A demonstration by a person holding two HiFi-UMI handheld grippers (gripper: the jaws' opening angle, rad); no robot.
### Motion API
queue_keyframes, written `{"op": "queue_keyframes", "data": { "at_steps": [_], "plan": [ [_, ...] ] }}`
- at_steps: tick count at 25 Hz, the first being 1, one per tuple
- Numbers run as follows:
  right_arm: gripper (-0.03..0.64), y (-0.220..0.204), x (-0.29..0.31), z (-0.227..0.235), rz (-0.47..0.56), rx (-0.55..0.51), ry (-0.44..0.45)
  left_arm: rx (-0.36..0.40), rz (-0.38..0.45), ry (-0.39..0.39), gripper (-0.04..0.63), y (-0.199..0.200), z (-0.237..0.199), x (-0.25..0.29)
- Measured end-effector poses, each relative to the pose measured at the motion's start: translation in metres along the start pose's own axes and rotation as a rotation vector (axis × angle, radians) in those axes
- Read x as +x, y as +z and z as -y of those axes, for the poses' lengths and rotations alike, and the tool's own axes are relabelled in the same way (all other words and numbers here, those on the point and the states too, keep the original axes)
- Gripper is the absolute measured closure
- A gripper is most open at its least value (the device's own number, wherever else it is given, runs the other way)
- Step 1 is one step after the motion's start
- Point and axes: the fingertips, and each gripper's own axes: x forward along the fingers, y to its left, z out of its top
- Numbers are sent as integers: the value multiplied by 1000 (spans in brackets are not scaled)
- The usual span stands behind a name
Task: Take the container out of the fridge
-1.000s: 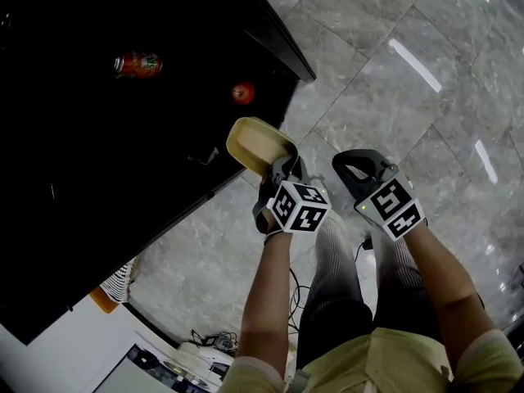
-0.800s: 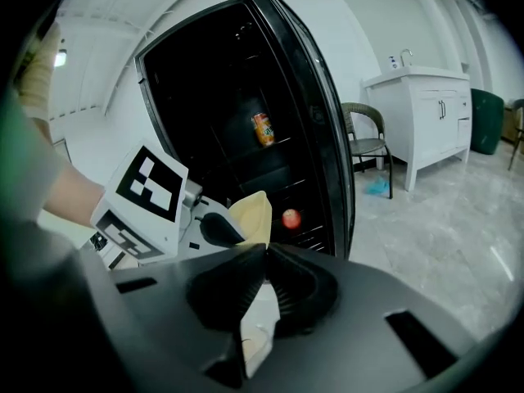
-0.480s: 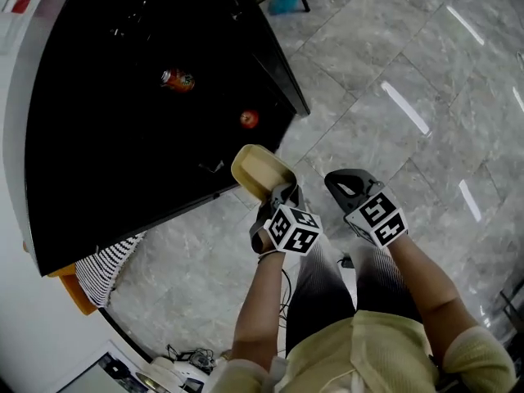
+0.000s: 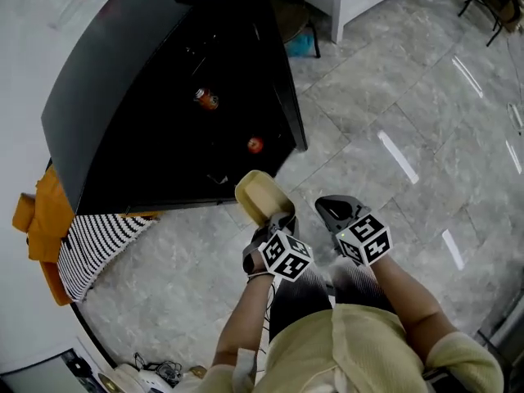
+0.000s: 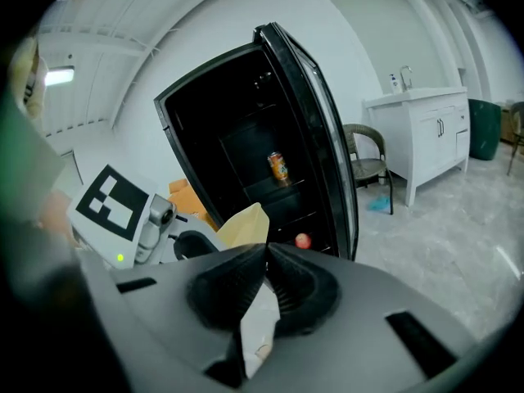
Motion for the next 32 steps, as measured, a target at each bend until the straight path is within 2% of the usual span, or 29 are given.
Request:
{"op": "queue_keyframes", "data": {
  "at_steps": [10,17,32],
  "plan": [
    [586,48,-32,-28,44,-51,58,41,43,-8,569,16,14,-60],
    [586,63,-51,-38,44,-81,104,52,71,2,569,22,22,-90],
    [588,71,-51,-76,73,-188,168,-61,99,108,571,-1,26,-129]
  ]
}}
